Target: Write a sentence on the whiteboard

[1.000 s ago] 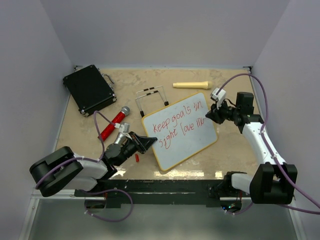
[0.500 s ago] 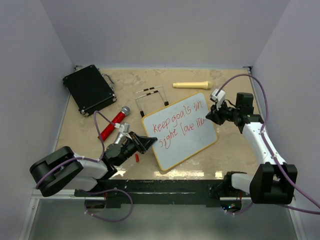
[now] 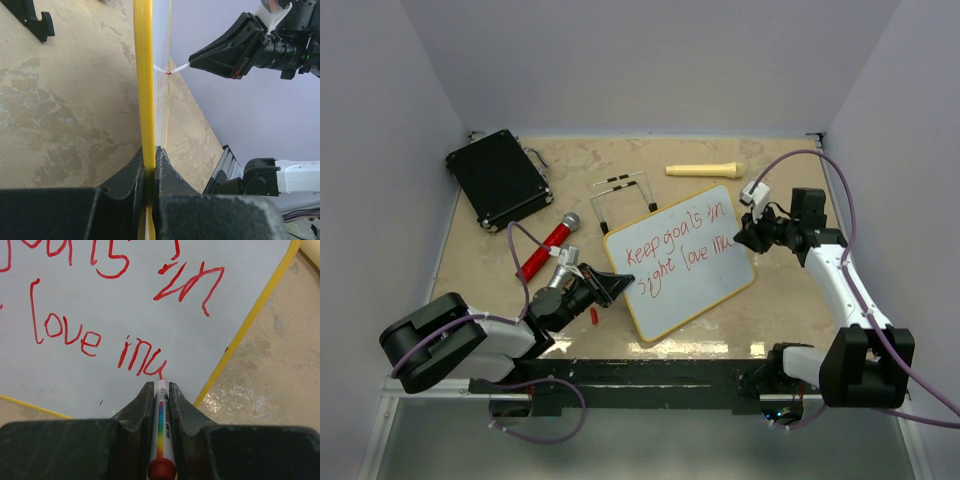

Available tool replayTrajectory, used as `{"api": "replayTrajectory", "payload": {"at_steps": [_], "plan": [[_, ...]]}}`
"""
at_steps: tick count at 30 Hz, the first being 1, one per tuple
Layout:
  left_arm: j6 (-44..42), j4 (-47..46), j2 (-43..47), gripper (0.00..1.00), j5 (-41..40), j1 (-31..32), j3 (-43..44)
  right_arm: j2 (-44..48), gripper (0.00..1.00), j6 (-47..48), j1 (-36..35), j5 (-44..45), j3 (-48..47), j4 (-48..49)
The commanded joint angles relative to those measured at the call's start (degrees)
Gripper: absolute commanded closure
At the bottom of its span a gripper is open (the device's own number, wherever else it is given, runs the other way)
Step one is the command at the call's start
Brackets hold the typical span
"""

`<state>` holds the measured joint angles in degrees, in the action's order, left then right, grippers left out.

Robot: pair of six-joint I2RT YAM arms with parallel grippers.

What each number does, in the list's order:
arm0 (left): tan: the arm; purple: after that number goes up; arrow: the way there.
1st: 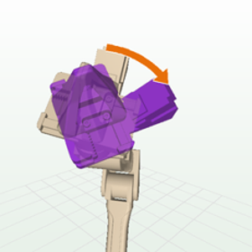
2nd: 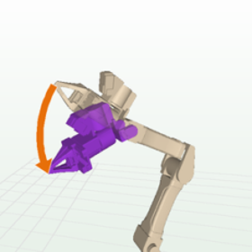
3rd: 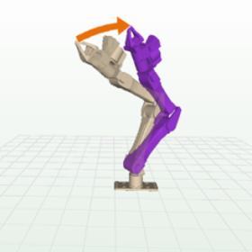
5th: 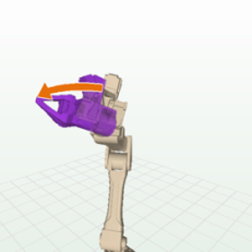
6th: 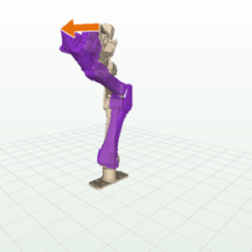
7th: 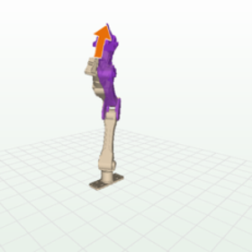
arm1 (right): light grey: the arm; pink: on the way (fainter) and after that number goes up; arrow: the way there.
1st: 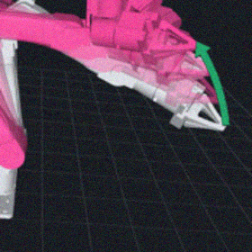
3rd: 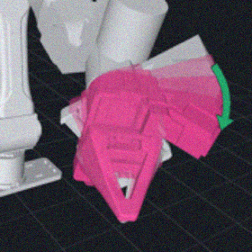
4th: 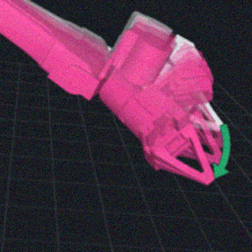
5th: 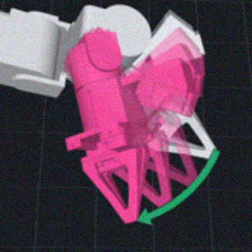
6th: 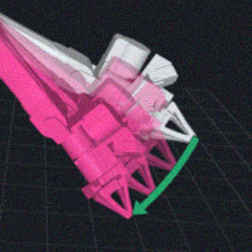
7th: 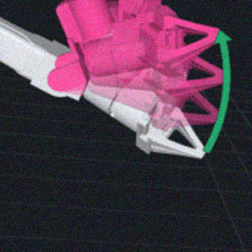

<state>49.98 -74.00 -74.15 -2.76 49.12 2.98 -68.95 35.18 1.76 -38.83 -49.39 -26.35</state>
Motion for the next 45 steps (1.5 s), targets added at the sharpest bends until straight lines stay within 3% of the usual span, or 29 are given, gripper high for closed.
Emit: {"api": "replayTrajectory", "payload": {"at_steps": [1,10,27,45], "plan": [[-4.45,-2.20,0.23,1.00,2.85,0.18,-0.17,3.02,1.00,0.59,-0.35,-3.62,-1.94,1.03],[-4.36,-2.20,0.06,1.00,2.94,0.10,0.09,2.60,1.00,-1.52,-0.35,-6.52,-2.38,4.03],[-4.36,-2.47,-0.29,1.00,3.03,0.10,0.09,1.80,1.00,-4.15,-1.32,-0.81,-1.59,7.36],[-4.45,-2.47,-0.21,1.00,2.85,0.10,-0.08,1.27,1.00,-2.31,-1.32,1.04,-1.15,3.59]]}}
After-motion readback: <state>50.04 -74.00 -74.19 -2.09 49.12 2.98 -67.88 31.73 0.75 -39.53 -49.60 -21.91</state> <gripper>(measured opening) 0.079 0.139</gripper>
